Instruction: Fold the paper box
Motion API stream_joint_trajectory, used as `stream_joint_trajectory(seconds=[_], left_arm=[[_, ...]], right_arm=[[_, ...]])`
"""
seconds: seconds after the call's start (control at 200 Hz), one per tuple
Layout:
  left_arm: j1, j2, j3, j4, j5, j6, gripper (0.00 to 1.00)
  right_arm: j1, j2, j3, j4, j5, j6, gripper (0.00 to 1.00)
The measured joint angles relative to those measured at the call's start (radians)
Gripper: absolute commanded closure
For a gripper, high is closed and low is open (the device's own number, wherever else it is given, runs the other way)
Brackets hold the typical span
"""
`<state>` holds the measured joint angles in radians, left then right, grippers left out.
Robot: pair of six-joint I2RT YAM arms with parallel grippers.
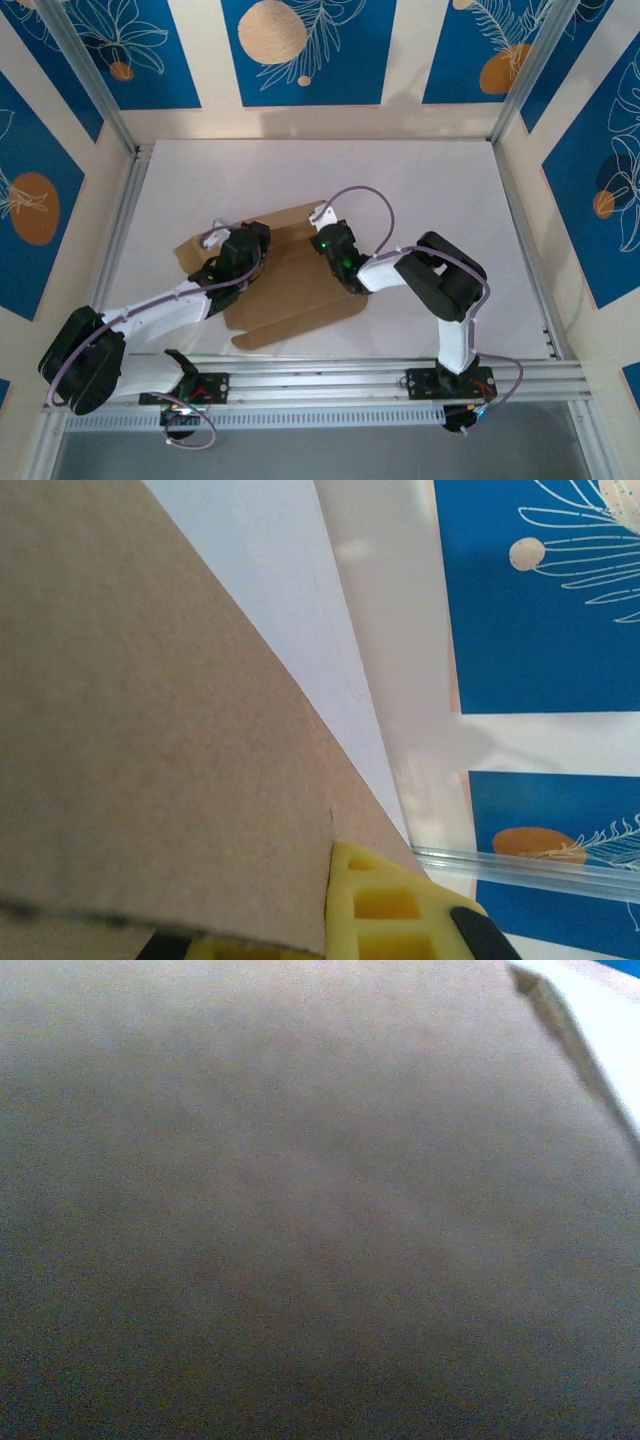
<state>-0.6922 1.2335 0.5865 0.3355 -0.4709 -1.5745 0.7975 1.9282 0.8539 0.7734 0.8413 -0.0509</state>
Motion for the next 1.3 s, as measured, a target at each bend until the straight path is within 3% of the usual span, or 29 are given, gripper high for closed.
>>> stream_joint_trajectory(seconds=[0.15, 0.205, 0.38, 0.51, 0.755, 1.02, 1.065, 1.16, 1.271, 1.301], left_arm=[[0.000, 0.000, 0.000, -0.001, -0.011, -0.006, 1.00], [0.000, 0.002, 0.001, 0.000, -0.011, -0.007, 1.00], [-0.010, 0.005, 0.009, -0.001, -0.012, -0.006, 1.00], [-0.019, 0.012, 0.019, -0.001, 0.009, -0.006, 1.00], [-0.020, 0.085, 0.089, -0.001, 0.033, -0.006, 1.00], [-0.025, 0.153, 0.132, 0.026, 0.059, -0.006, 1.00], [-0.027, 0.164, 0.138, 0.034, 0.065, -0.005, 1.00], [-0.034, 0.190, 0.154, 0.051, 0.087, 0.005, 1.00], [-0.042, 0.216, 0.184, 0.053, 0.128, 0.039, 1.00], [-0.043, 0.218, 0.189, 0.053, 0.135, 0.043, 1.00]], right_arm=[[0.008, 0.008, 0.022, -0.022, 0.032, 0.018, 0.90], [0.008, 0.007, 0.023, -0.029, 0.032, 0.027, 0.83], [-0.010, -0.032, -0.002, -0.064, 0.002, 0.015, 0.32], [-0.036, -0.138, -0.116, -0.066, -0.146, -0.013, 0.00], [-0.123, -0.438, -0.296, -0.104, -0.527, 0.036, 0.00], [-0.288, -0.769, -0.351, -0.206, -0.764, 0.210, 0.00], [-0.298, -0.812, -0.344, -0.249, -0.794, 0.249, 0.04], [-0.298, -0.857, -0.275, -0.407, -0.828, 0.364, 0.22], [-0.283, -0.863, -0.148, -0.576, -0.785, 0.480, 0.30], [-0.280, -0.869, -0.134, -0.594, -0.772, 0.515, 0.37]])
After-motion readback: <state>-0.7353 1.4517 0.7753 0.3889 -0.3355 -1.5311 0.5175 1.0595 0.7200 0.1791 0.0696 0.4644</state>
